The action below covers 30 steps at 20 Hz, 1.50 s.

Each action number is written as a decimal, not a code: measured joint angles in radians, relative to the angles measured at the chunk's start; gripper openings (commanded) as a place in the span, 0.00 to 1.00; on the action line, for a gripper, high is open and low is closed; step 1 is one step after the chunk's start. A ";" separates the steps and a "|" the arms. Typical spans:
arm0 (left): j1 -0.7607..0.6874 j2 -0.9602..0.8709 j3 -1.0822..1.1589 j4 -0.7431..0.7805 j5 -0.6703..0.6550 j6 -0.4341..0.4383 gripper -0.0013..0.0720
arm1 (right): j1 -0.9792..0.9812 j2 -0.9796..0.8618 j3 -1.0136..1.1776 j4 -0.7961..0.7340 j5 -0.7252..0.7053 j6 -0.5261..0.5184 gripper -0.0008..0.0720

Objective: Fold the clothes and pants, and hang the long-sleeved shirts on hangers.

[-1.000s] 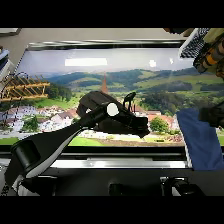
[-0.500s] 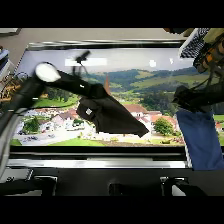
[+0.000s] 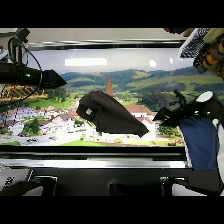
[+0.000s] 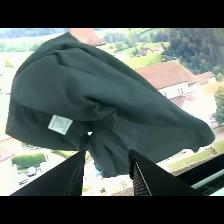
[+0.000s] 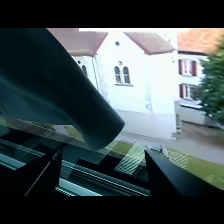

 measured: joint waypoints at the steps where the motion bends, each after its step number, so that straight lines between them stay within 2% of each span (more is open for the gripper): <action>1: 0.006 0.001 0.000 0.005 -0.004 -0.004 0.90 | 0.020 -0.016 -0.029 0.010 -0.029 -0.025 0.84; 3: 0.017 0.002 -0.008 0.011 -0.016 -0.027 0.91 | 0.064 -0.043 -0.071 0.024 -0.084 -0.061 0.82; 4: 0.024 0.003 -0.018 0.023 -0.026 -0.037 0.91 | 0.087 -0.054 -0.084 0.027 -0.109 -0.071 0.74; 6: 0.049 0.008 -0.066 0.042 -0.055 -0.050 0.91 | 0.122 -0.068 -0.099 0.025 -0.150 -0.078 0.51; 8: 0.078 0.025 -0.159 0.051 -0.061 -0.058 0.91 | 0.140 -0.076 -0.107 0.024 -0.179 -0.078 0.13; 9: 0.092 0.036 -0.229 0.053 -0.048 -0.058 0.91 | 0.146 -0.078 -0.109 0.025 -0.187 -0.078 0.06; 13: 0.096 0.044 -0.544 -0.087 0.092 0.012 0.91 | 0.156 -0.080 -0.114 0.025 -0.186 -0.066 0.06; 17: 0.000 -0.010 -0.766 -0.295 0.304 0.093 0.91 | 0.159 -0.062 -0.114 0.031 -0.152 -0.034 0.06; 21: -0.127 -0.099 -0.829 -0.435 0.492 0.132 0.91 | 0.159 -0.029 -0.114 0.033 -0.127 -0.008 0.06; 24: -0.177 -0.143 -0.838 -0.506 0.584 0.151 0.90 | 0.159 -0.008 -0.114 0.033 -0.108 0.002 0.06; 27: -0.151 -0.138 -0.842 -0.539 0.625 0.167 0.90 | 0.159 0.002 -0.114 0.035 -0.087 0.007 0.06; 30: -0.036 -0.100 -0.842 -0.550 0.630 0.193 0.90 | 0.159 0.006 -0.114 0.034 -0.071 0.009 0.06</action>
